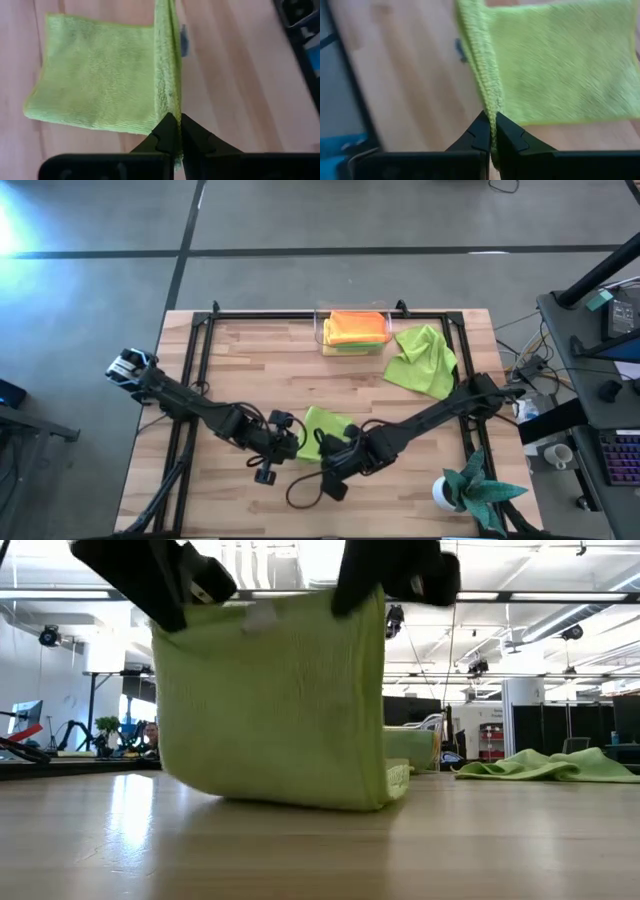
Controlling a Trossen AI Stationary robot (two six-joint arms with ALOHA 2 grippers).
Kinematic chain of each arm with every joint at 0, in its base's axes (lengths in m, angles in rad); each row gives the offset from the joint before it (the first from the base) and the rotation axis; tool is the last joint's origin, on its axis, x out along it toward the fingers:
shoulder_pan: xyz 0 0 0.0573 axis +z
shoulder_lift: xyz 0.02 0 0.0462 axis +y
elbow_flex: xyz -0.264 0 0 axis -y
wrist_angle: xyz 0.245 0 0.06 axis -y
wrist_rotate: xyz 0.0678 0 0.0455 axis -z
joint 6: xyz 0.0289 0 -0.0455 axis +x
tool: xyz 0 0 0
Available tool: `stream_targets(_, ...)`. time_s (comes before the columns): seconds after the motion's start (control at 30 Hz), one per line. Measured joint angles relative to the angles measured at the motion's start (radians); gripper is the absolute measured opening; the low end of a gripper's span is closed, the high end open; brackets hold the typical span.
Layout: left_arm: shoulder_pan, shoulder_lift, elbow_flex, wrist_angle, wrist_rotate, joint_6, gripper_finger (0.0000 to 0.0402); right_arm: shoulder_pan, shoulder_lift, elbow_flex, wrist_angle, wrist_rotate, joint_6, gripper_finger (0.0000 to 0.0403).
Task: Fold microfiber towels
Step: Fold the light green microfiber cloth
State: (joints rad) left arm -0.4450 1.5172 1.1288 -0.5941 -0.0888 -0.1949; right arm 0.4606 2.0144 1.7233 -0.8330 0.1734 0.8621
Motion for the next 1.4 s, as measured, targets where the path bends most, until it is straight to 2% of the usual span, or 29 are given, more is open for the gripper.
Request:
stream_targets(0.1,0.022,0.013,-0.001,0.003,-0.019,0.036,0.0,-0.019,0.0,-0.042,-0.002,0.003,0.079,0.0009)
stream_targets(0.3,0.082,0.027,-0.005,0.01,-0.157,0.111,0.0,-0.044,0.0,-0.098,0.002,0.02,0.182,0.0009)
stream_targets(0.5,0.149,0.027,-0.006,0.011,-0.155,0.182,0.0,-0.085,-0.002,-0.125,-0.019,0.044,0.212,0.0009)
stream_targets(0.8,0.257,0.027,-0.009,0.052,-0.149,0.186,0.0,-0.152,-0.013,-0.126,-0.127,0.058,0.204,0.0008)
stream_targets(0.93,0.298,0.028,-0.026,0.102,-0.099,0.224,0.0,-0.166,-0.008,-0.128,-0.132,0.038,0.203,0.0008)
stream_targets(1.13,0.336,0.056,-0.036,0.139,-0.073,0.239,0.0,-0.181,-0.003,-0.149,-0.135,0.034,0.224,0.0008)
stream_targets(1.4,0.345,0.119,-0.034,0.196,-0.103,0.289,0.0,-0.193,-0.003,-0.176,-0.14,0.01,0.246,0.0008)
